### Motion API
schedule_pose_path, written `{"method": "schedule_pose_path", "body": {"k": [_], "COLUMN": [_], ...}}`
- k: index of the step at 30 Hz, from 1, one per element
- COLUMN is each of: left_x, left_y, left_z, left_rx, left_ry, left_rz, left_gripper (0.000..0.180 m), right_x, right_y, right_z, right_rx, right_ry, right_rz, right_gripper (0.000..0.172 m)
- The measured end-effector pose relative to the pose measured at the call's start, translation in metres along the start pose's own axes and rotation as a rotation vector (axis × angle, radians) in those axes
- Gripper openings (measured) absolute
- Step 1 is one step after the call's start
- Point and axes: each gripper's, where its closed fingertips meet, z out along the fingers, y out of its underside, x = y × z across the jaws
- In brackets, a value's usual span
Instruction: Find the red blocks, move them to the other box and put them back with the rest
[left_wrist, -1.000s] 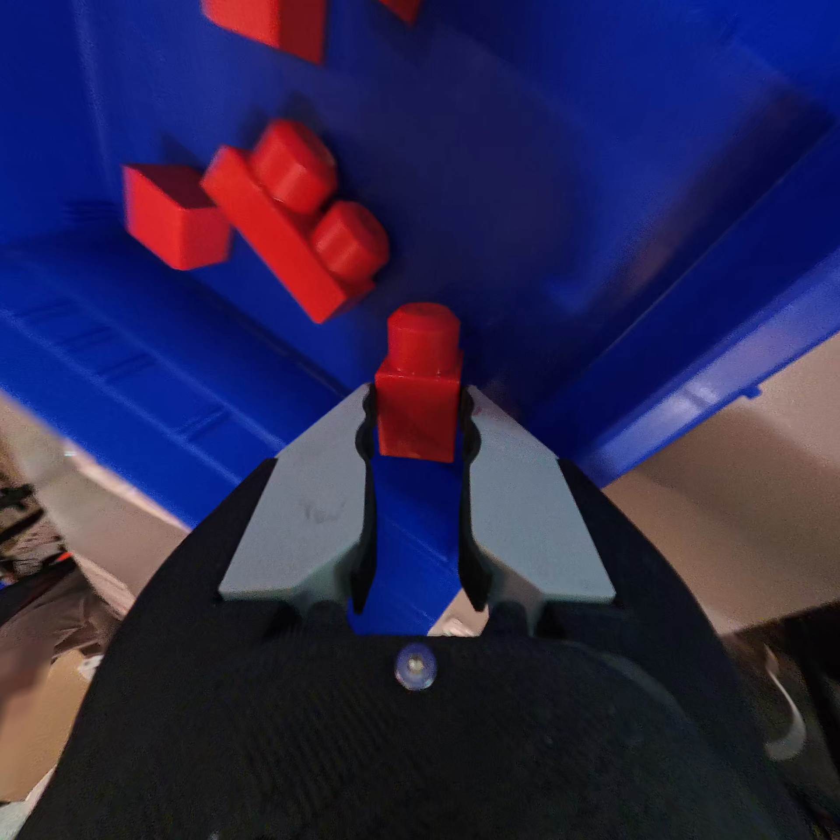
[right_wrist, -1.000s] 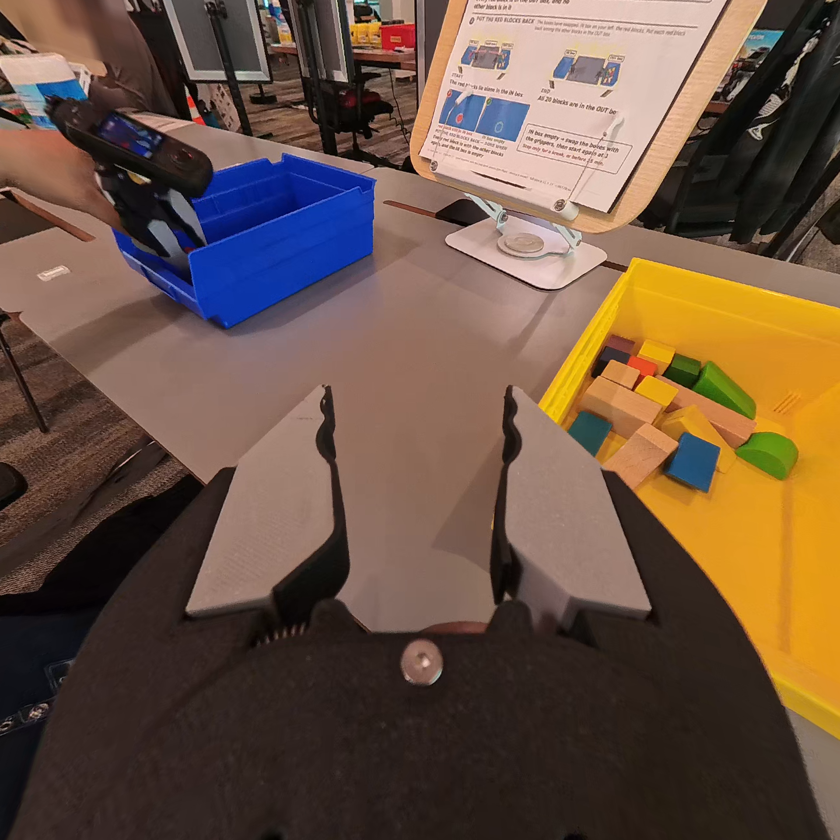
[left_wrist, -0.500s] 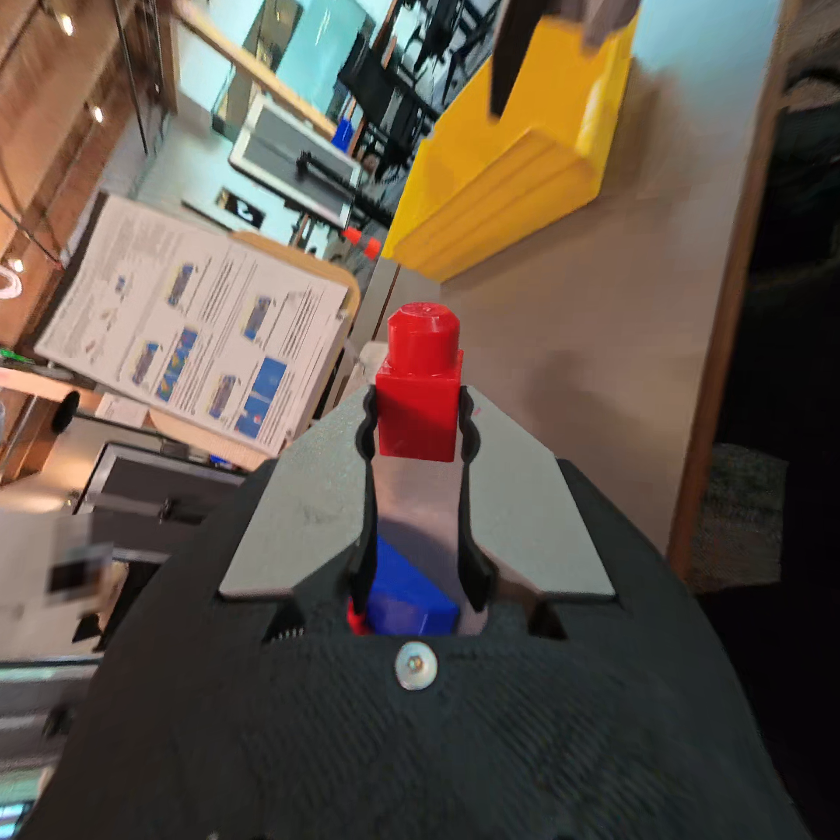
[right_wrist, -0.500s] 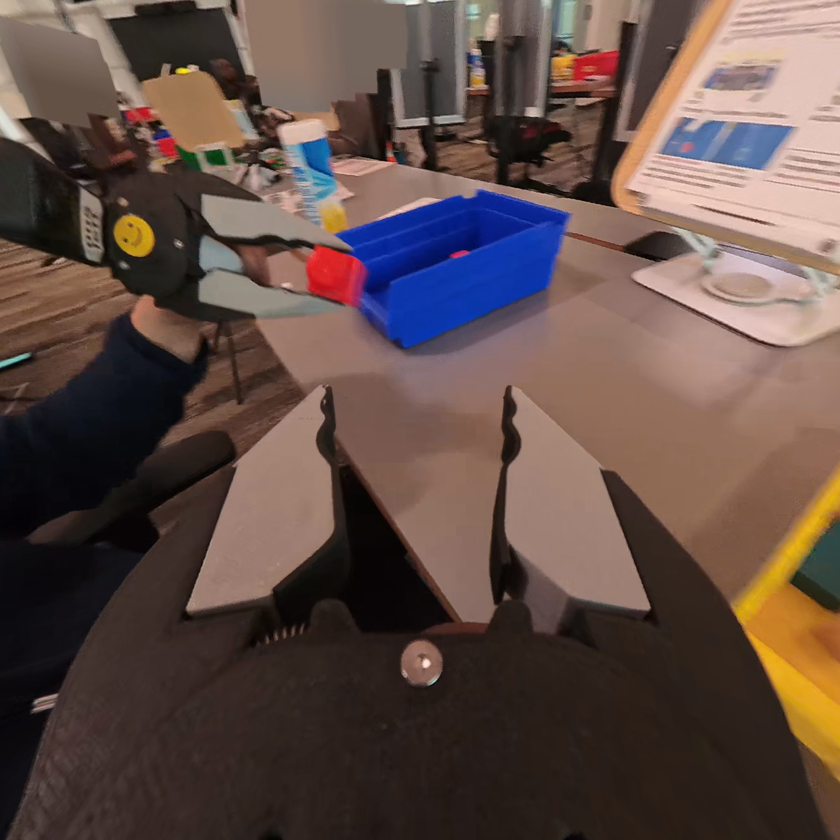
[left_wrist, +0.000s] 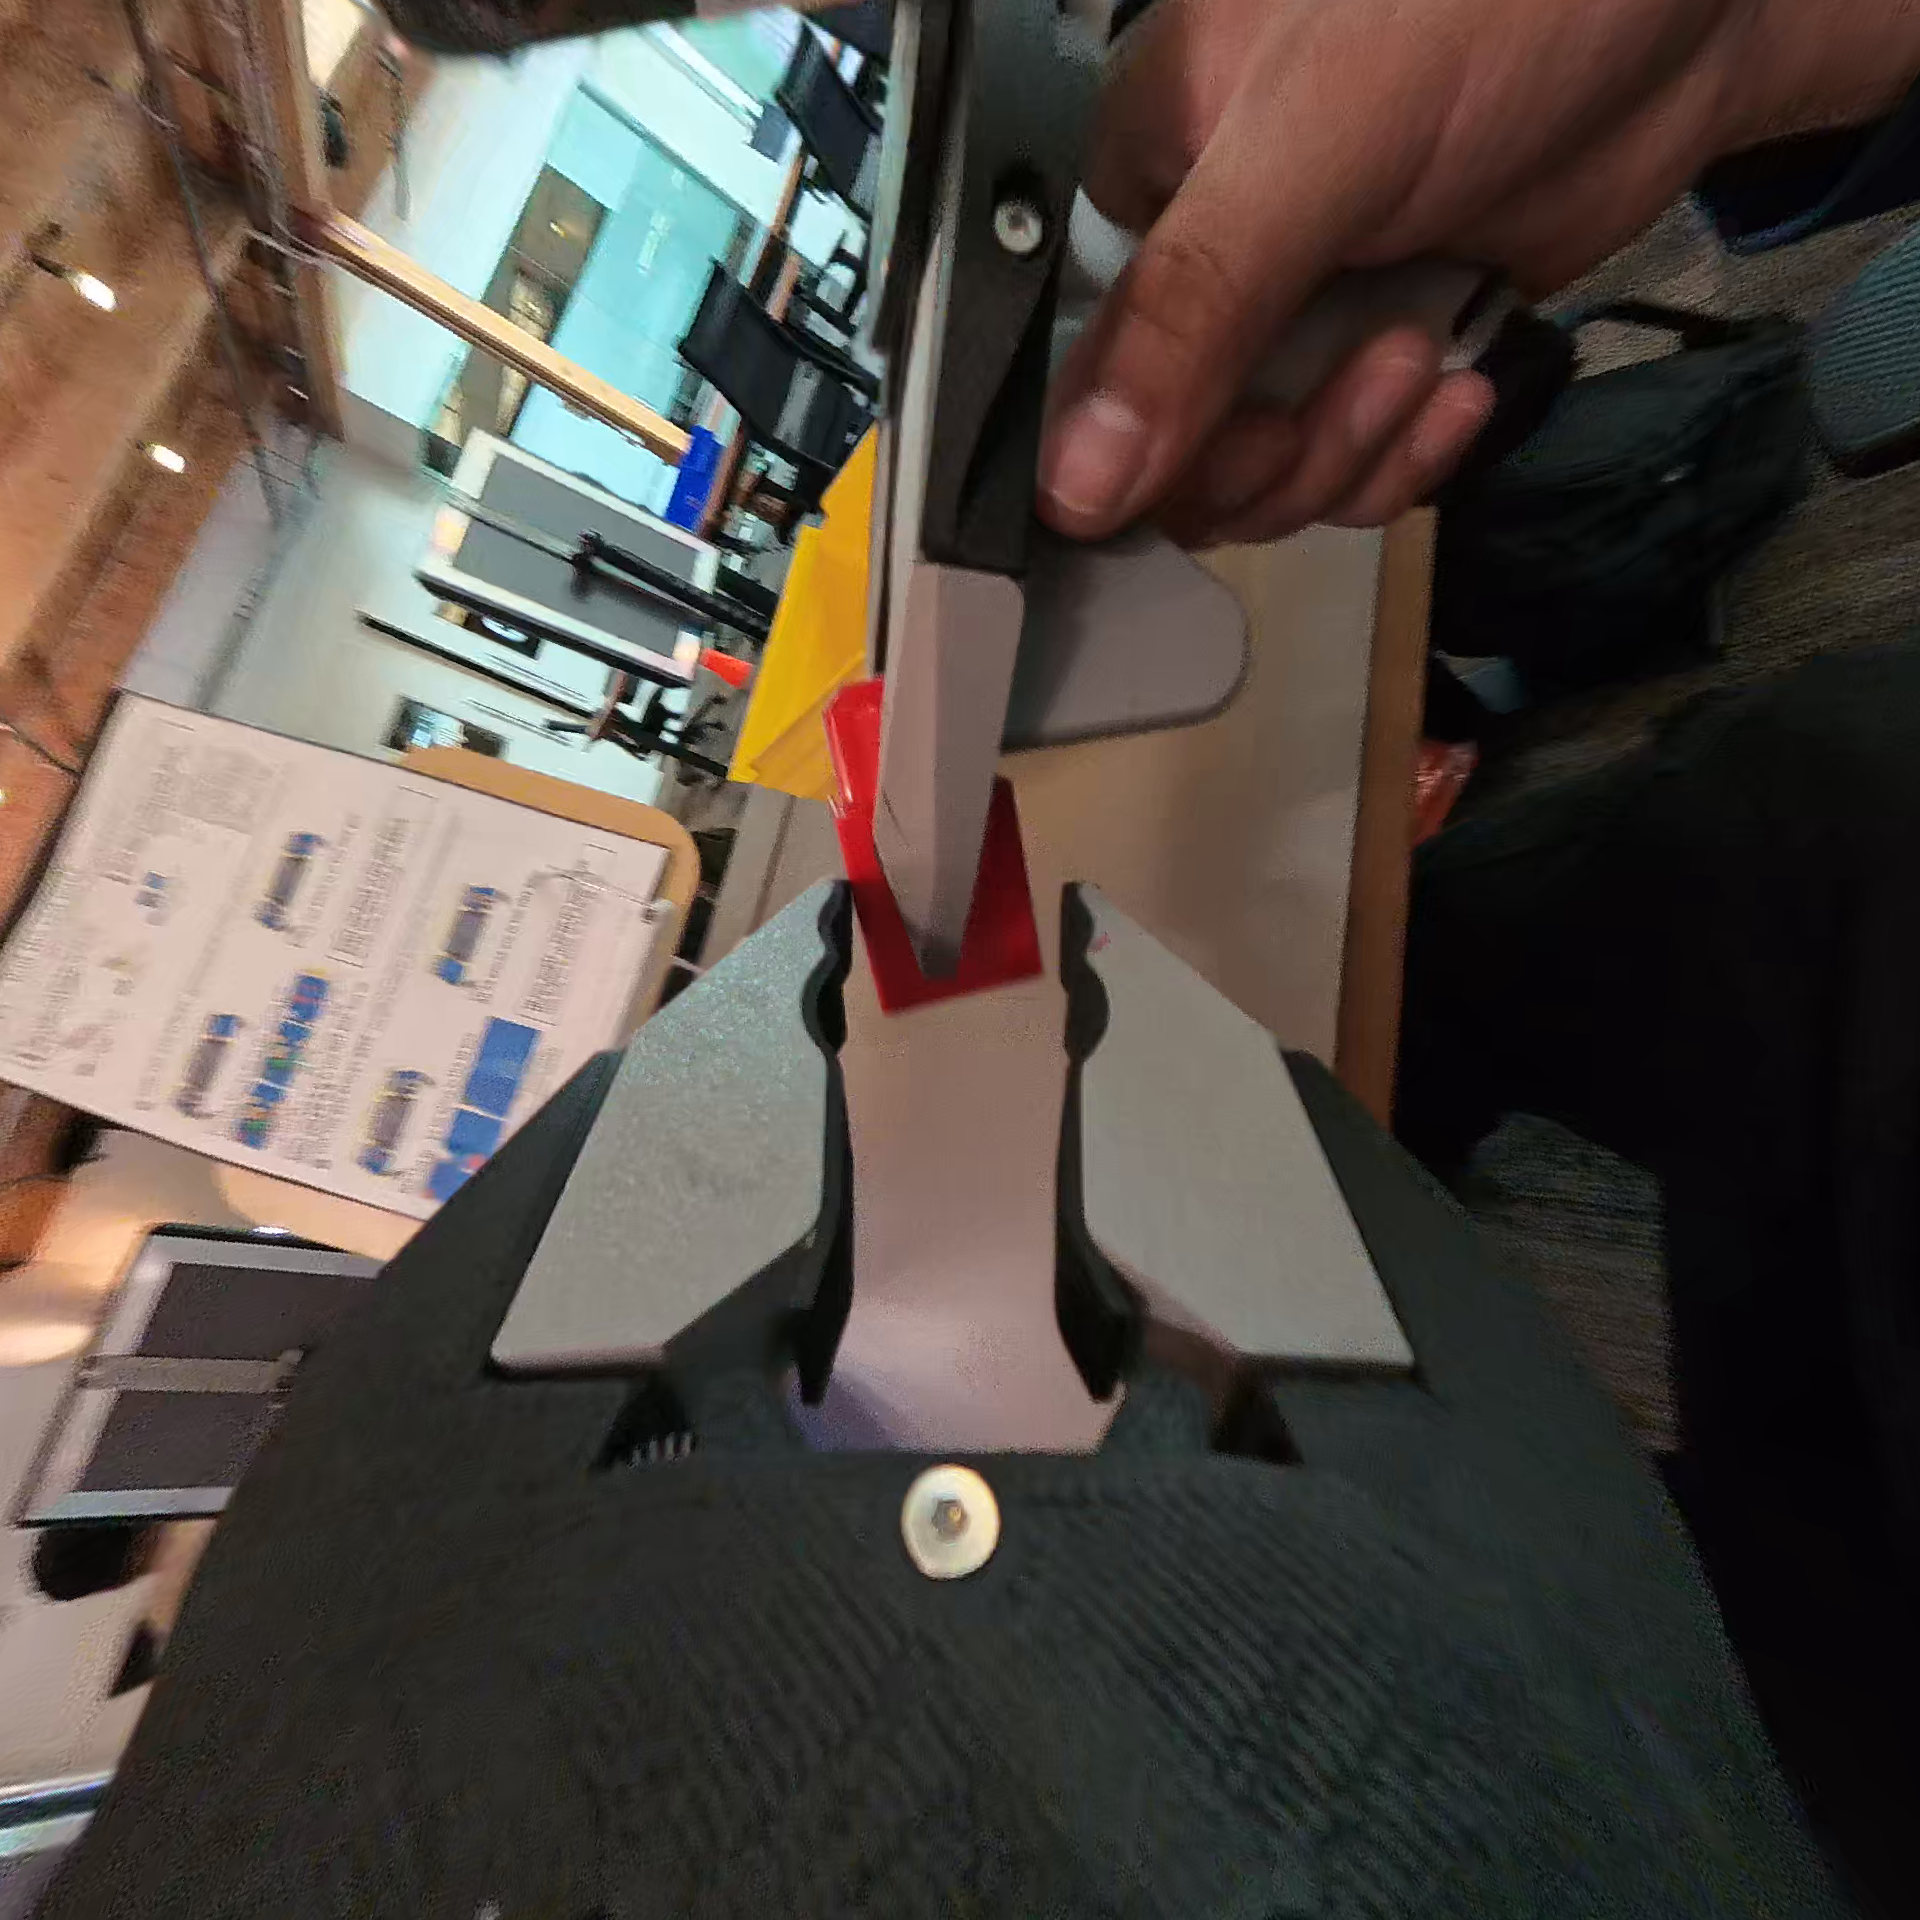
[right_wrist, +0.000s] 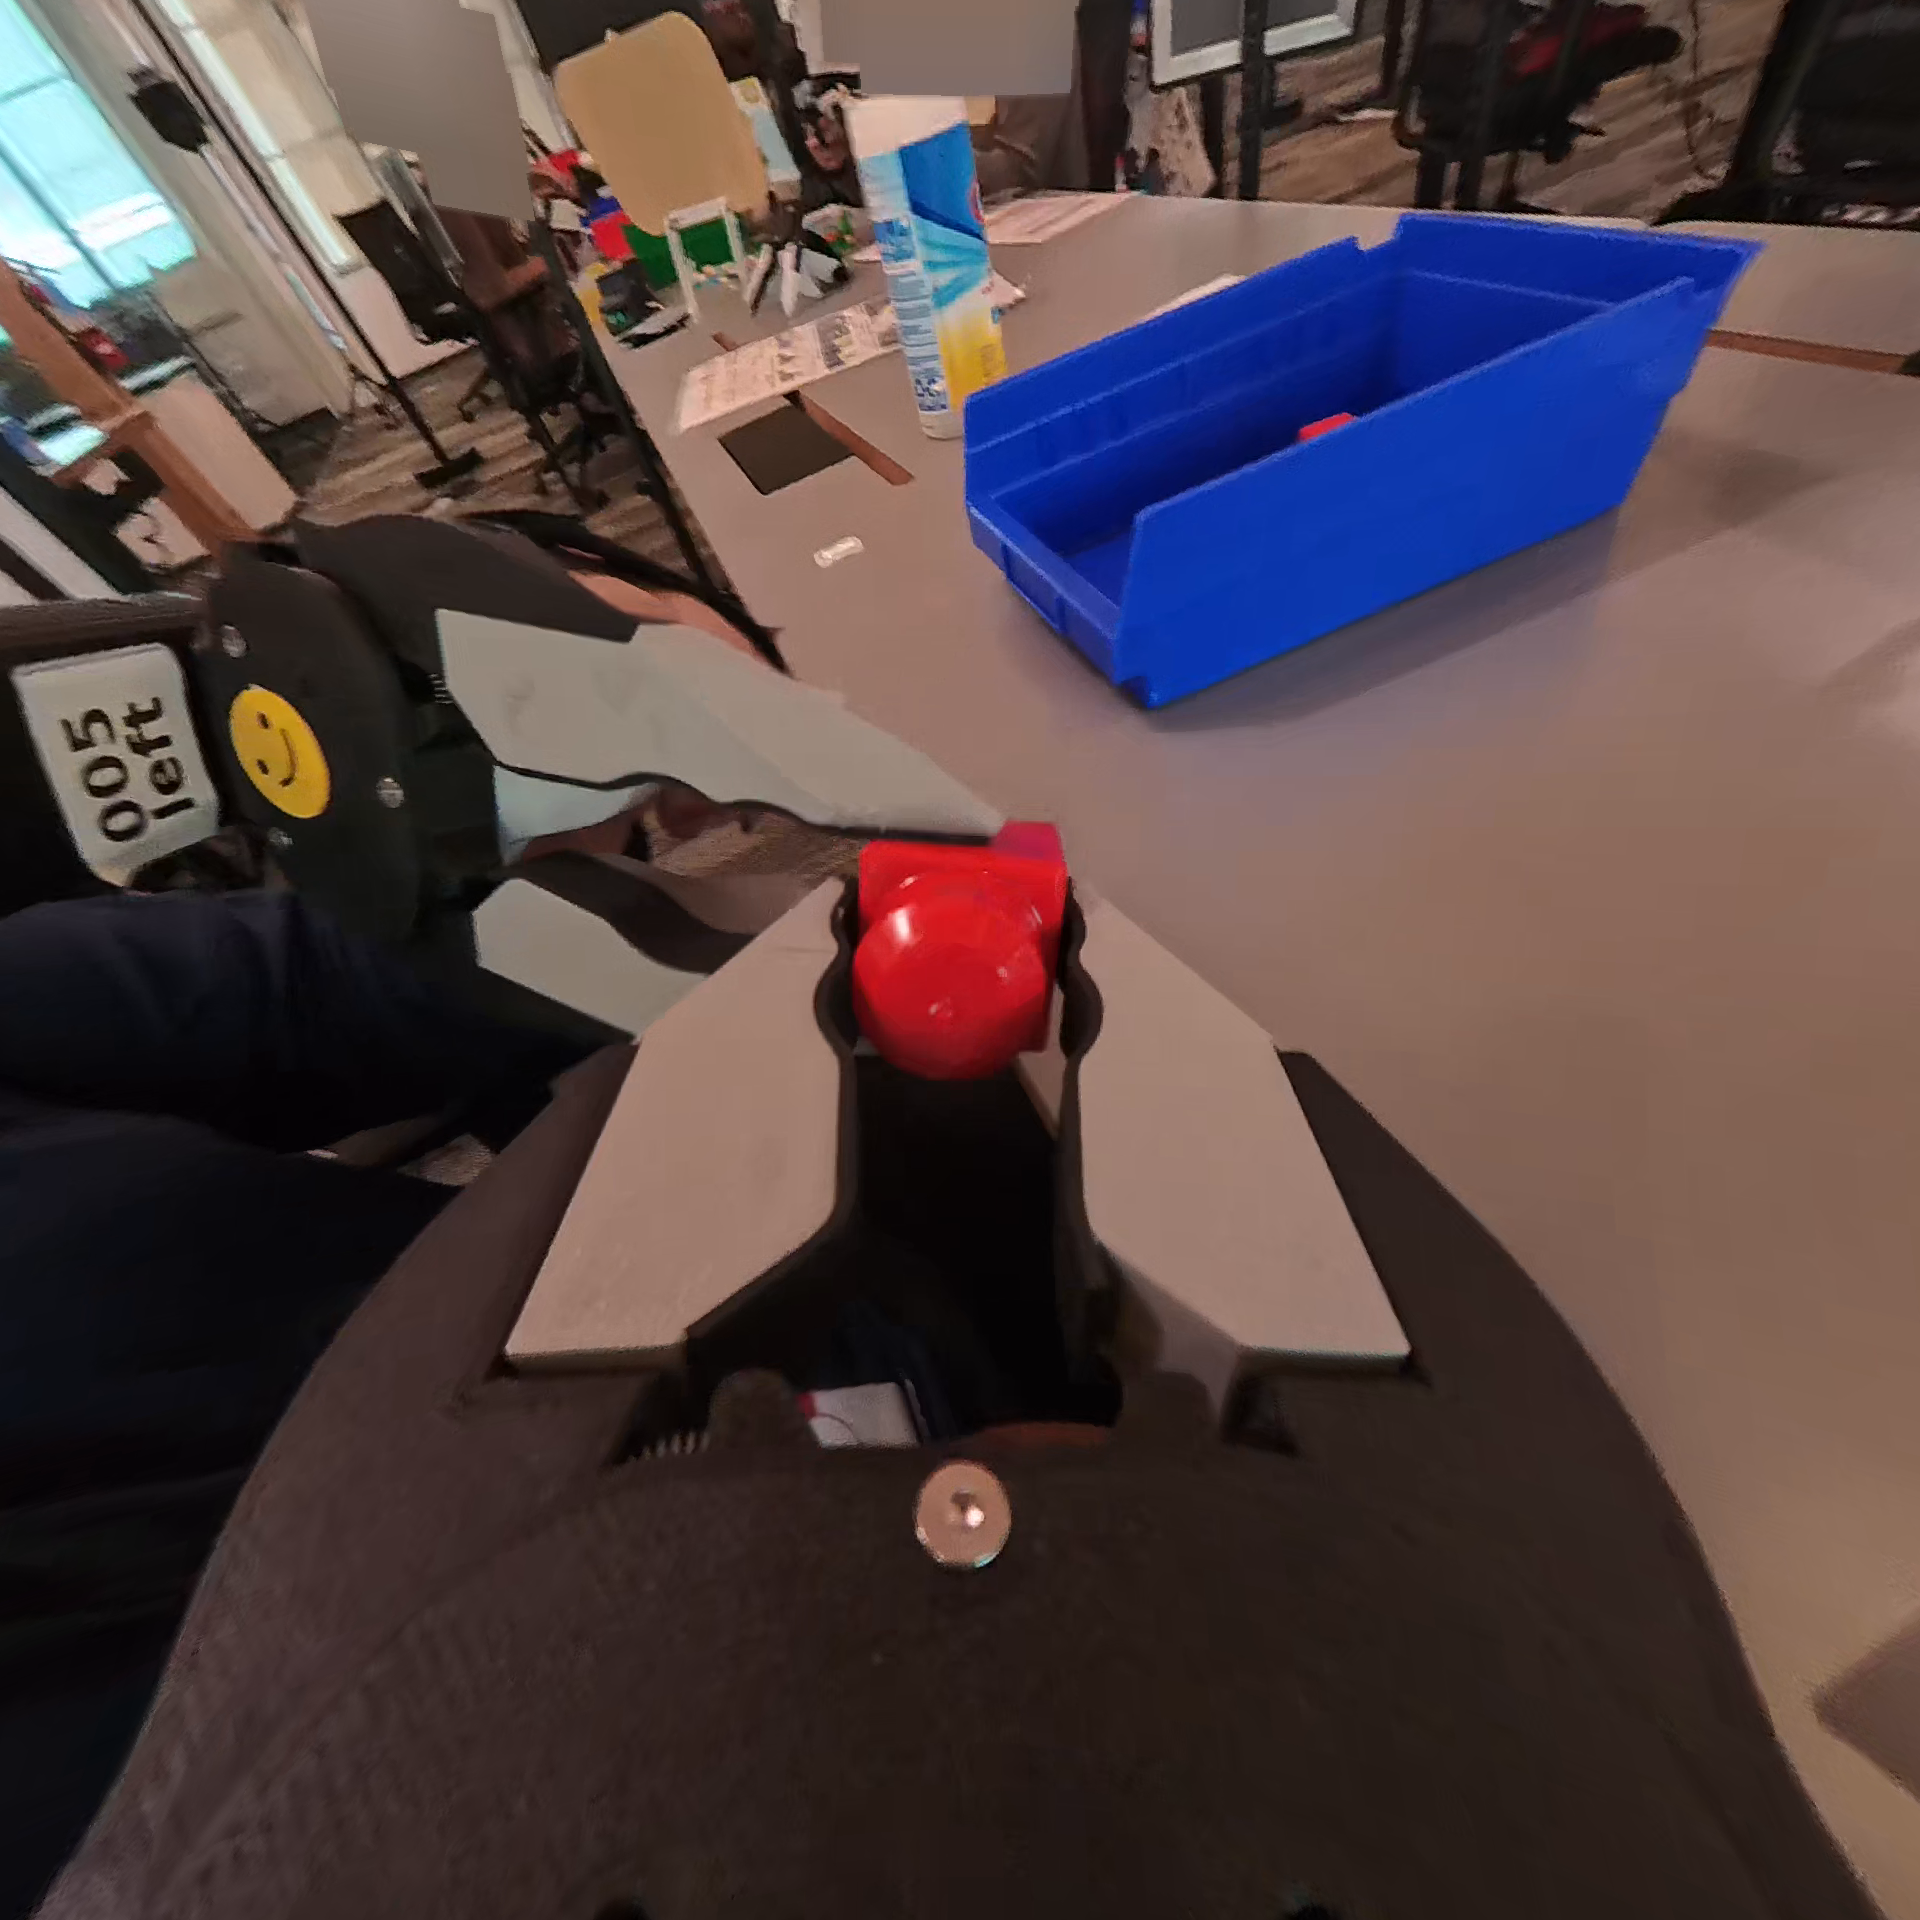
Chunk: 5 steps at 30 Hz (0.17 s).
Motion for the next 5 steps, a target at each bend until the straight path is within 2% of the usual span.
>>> {"method": "schedule_pose_path", "body": {"k": [1, 3, 5], "left_x": [0.002, 0.005, -0.009], "left_y": [0.004, 0.015, 0.029], "left_z": [0.001, 0.002, 0.001], "left_rx": [-0.004, -0.019, -0.043], "left_ry": [0.039, 0.130, 0.100], "left_rz": [-0.051, -0.165, -0.238], "left_gripper": [0.039, 0.030, 0.030], "right_x": [0.010, 0.033, 0.058], "right_y": [0.000, -0.005, -0.020], "right_z": [-0.004, -0.022, -0.057], "right_rx": [-0.006, 0.009, 0.074], "right_ry": [0.043, 0.142, 0.262], "right_rz": [-0.010, -0.027, -0.038], "right_gripper": [0.034, 0.033, 0.033]}}
